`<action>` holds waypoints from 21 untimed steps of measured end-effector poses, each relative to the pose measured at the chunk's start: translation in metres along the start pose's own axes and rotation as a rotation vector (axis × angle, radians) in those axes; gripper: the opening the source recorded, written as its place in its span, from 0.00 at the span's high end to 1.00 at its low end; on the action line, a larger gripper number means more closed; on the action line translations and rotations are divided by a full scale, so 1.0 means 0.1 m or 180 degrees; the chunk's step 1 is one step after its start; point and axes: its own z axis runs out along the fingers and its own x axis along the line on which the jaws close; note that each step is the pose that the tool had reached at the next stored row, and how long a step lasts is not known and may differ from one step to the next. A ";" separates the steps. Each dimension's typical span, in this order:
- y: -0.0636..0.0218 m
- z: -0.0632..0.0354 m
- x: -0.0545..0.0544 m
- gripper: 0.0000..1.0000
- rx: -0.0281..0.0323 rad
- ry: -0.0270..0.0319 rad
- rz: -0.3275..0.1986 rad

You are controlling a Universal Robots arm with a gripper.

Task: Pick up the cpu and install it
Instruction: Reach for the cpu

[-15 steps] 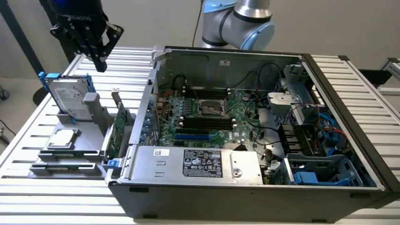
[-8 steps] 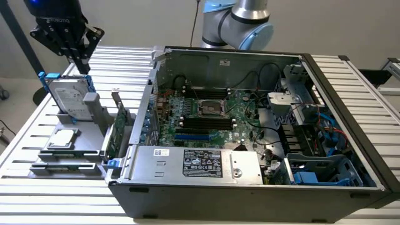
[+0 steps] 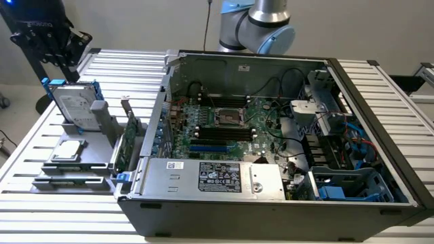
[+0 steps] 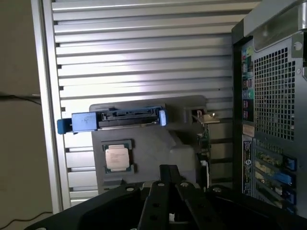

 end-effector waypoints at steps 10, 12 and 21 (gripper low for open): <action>-0.032 0.054 0.45 0.89 0.0047 0.0004 -0.0001; -0.039 0.064 0.54 0.89 0.0057 0.0005 -0.0001; -0.042 0.065 0.59 0.89 0.0067 0.0006 -0.0001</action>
